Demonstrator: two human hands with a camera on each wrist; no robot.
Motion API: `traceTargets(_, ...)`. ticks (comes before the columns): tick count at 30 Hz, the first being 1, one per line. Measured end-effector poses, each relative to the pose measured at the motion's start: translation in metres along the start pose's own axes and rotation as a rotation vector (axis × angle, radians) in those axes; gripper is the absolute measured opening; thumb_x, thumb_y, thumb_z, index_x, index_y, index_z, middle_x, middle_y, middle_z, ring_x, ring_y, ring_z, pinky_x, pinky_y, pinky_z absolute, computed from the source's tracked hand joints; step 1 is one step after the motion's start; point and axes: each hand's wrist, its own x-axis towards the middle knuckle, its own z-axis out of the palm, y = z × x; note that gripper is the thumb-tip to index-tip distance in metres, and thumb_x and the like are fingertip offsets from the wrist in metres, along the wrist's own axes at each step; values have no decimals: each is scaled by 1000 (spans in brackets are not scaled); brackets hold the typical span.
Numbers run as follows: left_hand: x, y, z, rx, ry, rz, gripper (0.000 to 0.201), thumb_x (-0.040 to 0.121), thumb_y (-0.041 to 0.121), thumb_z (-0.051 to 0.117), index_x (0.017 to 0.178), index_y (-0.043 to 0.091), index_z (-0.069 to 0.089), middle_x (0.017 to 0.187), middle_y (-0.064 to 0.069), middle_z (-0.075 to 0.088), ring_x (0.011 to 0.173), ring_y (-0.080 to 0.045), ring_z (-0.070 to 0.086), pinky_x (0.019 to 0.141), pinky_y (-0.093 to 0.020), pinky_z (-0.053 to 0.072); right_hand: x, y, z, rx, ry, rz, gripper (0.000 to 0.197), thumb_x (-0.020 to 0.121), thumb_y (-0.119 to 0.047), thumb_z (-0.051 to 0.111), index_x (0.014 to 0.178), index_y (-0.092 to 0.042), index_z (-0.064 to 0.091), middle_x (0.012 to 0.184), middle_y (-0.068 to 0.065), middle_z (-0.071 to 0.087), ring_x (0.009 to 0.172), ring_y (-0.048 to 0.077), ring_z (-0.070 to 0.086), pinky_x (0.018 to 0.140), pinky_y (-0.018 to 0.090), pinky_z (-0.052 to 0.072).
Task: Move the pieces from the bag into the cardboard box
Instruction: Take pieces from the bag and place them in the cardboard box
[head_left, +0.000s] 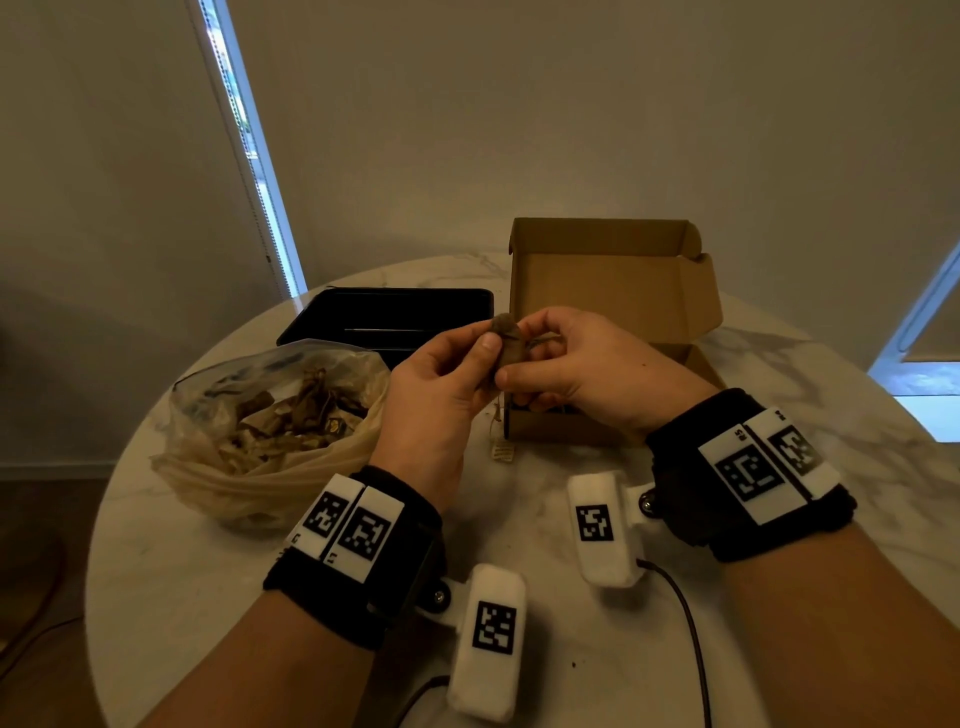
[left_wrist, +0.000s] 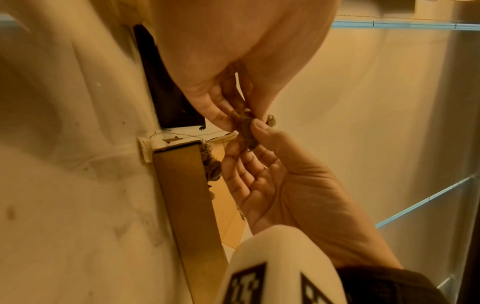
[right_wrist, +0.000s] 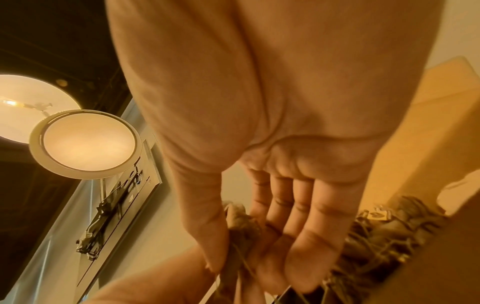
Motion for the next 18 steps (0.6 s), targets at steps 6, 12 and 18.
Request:
traceTargets(6, 2, 0, 1, -50, 39, 28, 18, 99, 5, 57, 114, 4, 67, 102, -13, 75, 89, -23, 75, 76, -31, 63, 2, 2, 7, -40, -4, -27, 36, 84, -20, 82, 114, -19, 62, 88, 4, 75, 86, 21, 73, 89, 43, 59)
traceTargets(12, 3, -1, -1, -51, 67, 50, 24, 98, 6, 60, 120, 0, 65, 115, -18, 73, 99, -26, 74, 80, -30, 62, 0, 0, 6, -16, 4, -24, 25, 89, -15, 76, 111, -16, 64, 83, 2, 75, 77, 14, 71, 81, 33, 60)
traceTargets(18, 5, -1, -3, -61, 151, 73, 15, 98, 7, 61, 112, 10, 68, 108, -9, 74, 102, -21, 72, 85, -31, 61, -2, -1, 3, -49, 64, -34, 7, 91, -17, 73, 98, -18, 75, 93, 6, 77, 83, 15, 72, 83, 33, 62)
